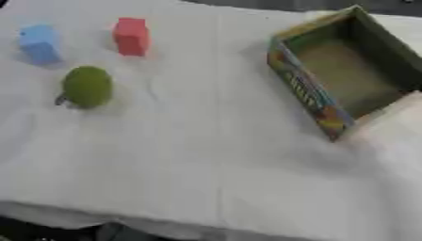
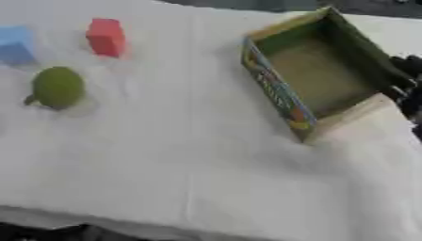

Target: Pick up the objects with one hand, pass them to the other hand, and then place them into the box on the other side of the table.

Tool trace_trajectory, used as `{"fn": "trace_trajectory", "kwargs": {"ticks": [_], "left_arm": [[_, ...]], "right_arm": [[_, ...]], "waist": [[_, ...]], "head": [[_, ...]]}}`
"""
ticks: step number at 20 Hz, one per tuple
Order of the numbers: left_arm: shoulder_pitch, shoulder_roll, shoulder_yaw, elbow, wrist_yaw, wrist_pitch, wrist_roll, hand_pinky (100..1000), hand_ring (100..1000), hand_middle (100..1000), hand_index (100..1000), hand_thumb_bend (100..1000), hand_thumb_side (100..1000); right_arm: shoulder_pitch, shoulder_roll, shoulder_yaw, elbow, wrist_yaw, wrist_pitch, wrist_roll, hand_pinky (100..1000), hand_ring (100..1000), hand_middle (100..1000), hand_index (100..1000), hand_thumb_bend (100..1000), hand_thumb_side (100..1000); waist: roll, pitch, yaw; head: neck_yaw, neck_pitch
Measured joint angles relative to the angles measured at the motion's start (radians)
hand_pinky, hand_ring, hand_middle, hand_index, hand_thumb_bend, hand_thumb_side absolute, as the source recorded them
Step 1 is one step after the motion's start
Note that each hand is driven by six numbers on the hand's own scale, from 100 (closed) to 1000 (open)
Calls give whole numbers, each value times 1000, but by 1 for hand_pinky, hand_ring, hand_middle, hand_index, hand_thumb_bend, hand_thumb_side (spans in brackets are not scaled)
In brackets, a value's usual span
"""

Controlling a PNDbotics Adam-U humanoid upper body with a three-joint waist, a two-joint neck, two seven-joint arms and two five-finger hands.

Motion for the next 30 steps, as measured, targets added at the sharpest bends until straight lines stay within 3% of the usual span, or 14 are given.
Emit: {"fn": "trace_trajectory", "kwargs": {"ticks": [11, 13, 16, 21, 25, 30], "left_arm": [[-9, -1, -1, 5, 1, 7, -6, 717, 685, 661, 759, 100, 800], [-15, 0, -13, 16, -6, 27, -27, 734, 701, 672, 764, 145, 762], [-48, 1, -57, 34, -28, 74, -104, 755, 722, 685, 771, 195, 682], [-189, 18, -173, 38, -122, 138, -246, 764, 738, 703, 787, 285, 685], [-279, 20, -270, 50, -179, 150, -334, 772, 746, 715, 813, 322, 692], [-342, 2, -341, 82, -220, 158, -395, 774, 747, 716, 808, 339, 684]], "right_arm": [[-2, 7, 0, 0, 8, 11, 4, 1000, 1000, 1000, 1000, 100, 630], [-6, 7, 0, 0, 10, 14, 6, 1000, 1000, 1000, 1000, 100, 630], [-9, 7, 0, 0, 10, 17, 9, 1000, 1000, 1000, 1000, 100, 629], [-8, 7, 7, 0, 10, 22, 14, 1000, 1000, 1000, 1000, 100, 628], [-8, 6, 10, 0, 9, 27, 19, 1000, 1000, 1000, 1000, 100, 632], [-8, 6, 13, 0, 10, 35, 26, 1000, 1000, 1000, 1000, 100, 635]], "waist": [[0, 3, 0], [0, 7, 1], [0, 7, 1], [0, 7, 0], [0, 7, 5], [0, 7, 7]], "head": [[-10, -4], [-10, -4], [-9, -4], [0, -3], [8, -3], [10, -3]]}}
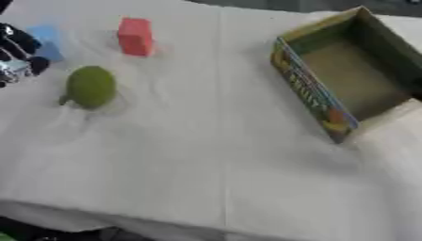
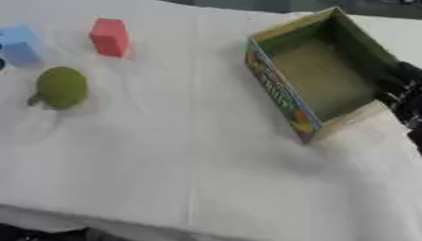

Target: Pick up the objects with one hand, pass them to the other hand, and then place them into the box on the other side of the table.

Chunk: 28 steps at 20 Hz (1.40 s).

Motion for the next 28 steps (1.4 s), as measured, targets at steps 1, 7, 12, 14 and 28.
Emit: {"fn": "trace_trajectory", "kwargs": {"ticks": [1, 7, 12, 14, 28], "left_arm": [[-8, -7, -8, 5, -6, 2, -5, 772, 746, 715, 807, 335, 683], [-48, -34, -43, 21, -15, -4, -28, 778, 752, 736, 810, 373, 622], [-76, -53, -67, 47, -38, -14, -55, 779, 754, 737, 804, 387, 464], [-93, -68, -77, 78, -60, -14, -62, 777, 753, 735, 802, 402, 451], [-170, -199, -125, 345, -364, -103, 46, 794, 771, 753, 801, 537, 371]], "right_arm": [[0, 0, 1, 0, 2, 1, 1, 1000, 1000, 1000, 1000, 100, 635], [-1, 0, 6, 0, 8, 5, 5, 1000, 1000, 1000, 1000, 100, 639], [-2, 0, 12, 0, 11, 10, 10, 1000, 1000, 1000, 1000, 100, 638], [-2, 0, 12, 0, 11, 12, 12, 1000, 1000, 1000, 1000, 100, 636], [-9, 1, 11, 0, 19, 32, 13, 1000, 1000, 1000, 1000, 100, 639]], "waist": [[0, 0, 0], [0, 0, 1], [0, 0, -1], [0, 0, -2], [1, 0, -2]], "head": [[0, 0], [-2, 0], [-7, 0], [-11, 0], [-9, 0]]}}
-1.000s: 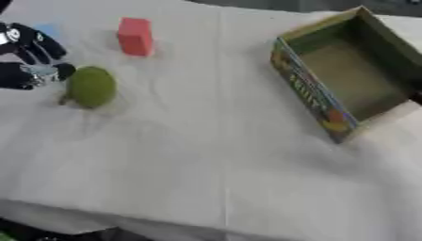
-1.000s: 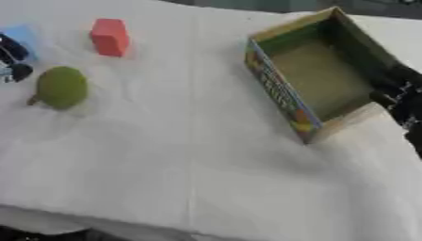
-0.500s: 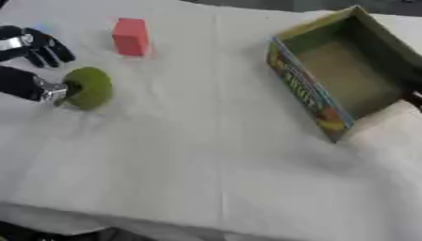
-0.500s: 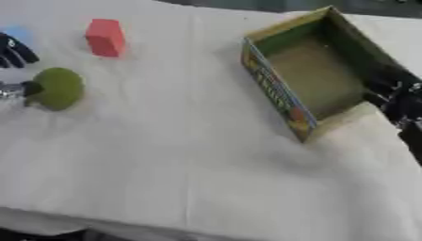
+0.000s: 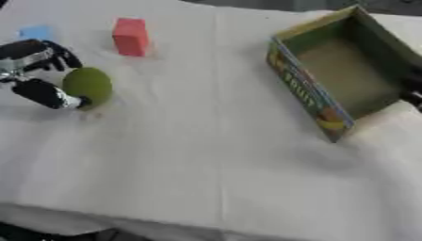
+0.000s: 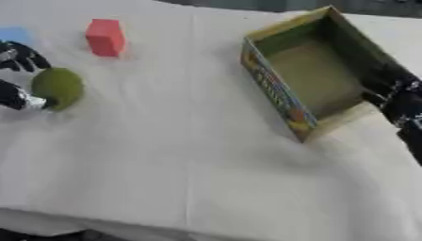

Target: Pick up the objects with one hand, pass them to the other hand, and then place them into the box on the other side of the table.

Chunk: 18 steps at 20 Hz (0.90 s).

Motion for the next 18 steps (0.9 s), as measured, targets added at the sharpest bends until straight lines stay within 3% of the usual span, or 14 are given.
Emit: {"fn": "trace_trajectory", "kwargs": {"ticks": [9, 15, 18], "left_arm": [[-6, -27, 5, 95, -91, -17, 41, 775, 758, 738, 785, 524, 375], [-17, -68, 18, 167, -131, -21, 102, 685, 683, 650, 709, 439, 264], [-25, -87, 27, 199, -155, -28, 155, 618, 617, 583, 645, 346, 197]], "right_arm": [[0, 3, 0, 0, 14, 2, 2, 1000, 1000, 1000, 1000, 100, 642], [0, 9, 1, 0, 19, 4, 5, 1000, 1000, 1000, 1000, 100, 643], [0, 10, 1, 0, 20, 4, 6, 1000, 1000, 1000, 1000, 100, 644]], "waist": [[0, 0, 1], [0, 0, 1], [0, 0, 1]], "head": [[13, 0], [21, -1], [22, -1]]}}
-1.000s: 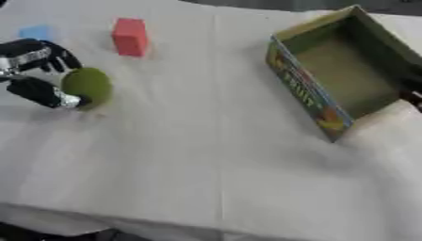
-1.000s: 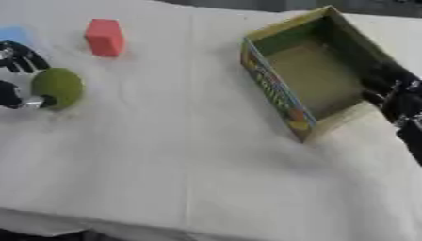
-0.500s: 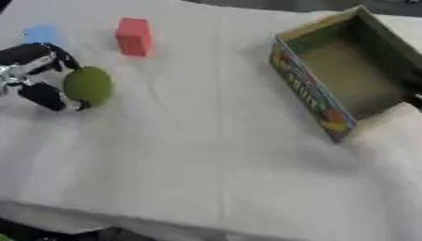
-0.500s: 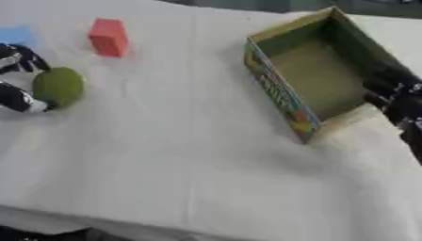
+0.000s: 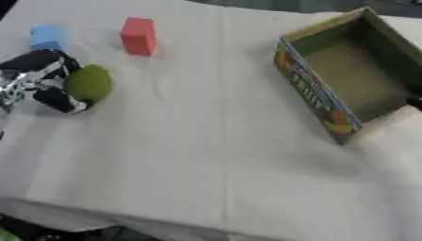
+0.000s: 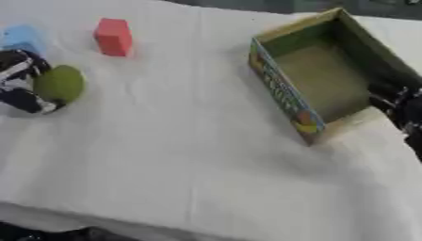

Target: Pick up the objects with one hand, pass them to the other hand, and then place them into the box on the other side of the table.

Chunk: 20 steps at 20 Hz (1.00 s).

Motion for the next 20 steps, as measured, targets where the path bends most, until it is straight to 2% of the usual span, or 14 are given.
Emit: {"fn": "trace_trajectory", "kwargs": {"ticks": [3, 5, 7, 8, 14, 20], "left_arm": [[-1, -11, 7, 17, -17, -13, 56, 563, 566, 535, 597, 298, 139], [0, -15, 8, 17, -28, -27, 94, 540, 537, 511, 573, 201, 100], [8, -16, 9, 7, -32, -41, 125, 527, 525, 501, 562, 115, 100], [15, -16, 9, -6, -32, -47, 136, 520, 520, 497, 556, 100, 100], [55, 25, 7, -185, 13, -61, 148, 489, 494, 474, 524, 100, 105], [70, 65, 9, -381, 79, -35, 152, 453, 462, 440, 479, 100, 130]], "right_arm": [[0, 0, 0, 0, 3, 0, 1, 1000, 1000, 1000, 1000, 100, 643], [0, 1, 0, 0, 3, -1, 2, 1000, 1000, 1000, 1000, 100, 643], [0, 1, 0, 0, 3, -1, 4, 1000, 1000, 1000, 1000, 100, 641], [0, 1, 0, 0, 3, -2, 5, 1000, 1000, 1000, 1000, 100, 640], [1, 1, 0, 0, 3, -5, 7, 1000, 1000, 1000, 1000, 100, 636], [-1, -2, 6, 0, -10, -14, 13, 1000, 1000, 1000, 1000, 100, 621]], "waist": [[0, 0, 0], [0, 0, 1], [0, 0, 3], [0, 0, 4], [0, 0, 6], [0, 0, 12]], "head": [[1, 0], [2, 0], [3, 0], [3, 0], [-6, 0], [-18, 0]]}}
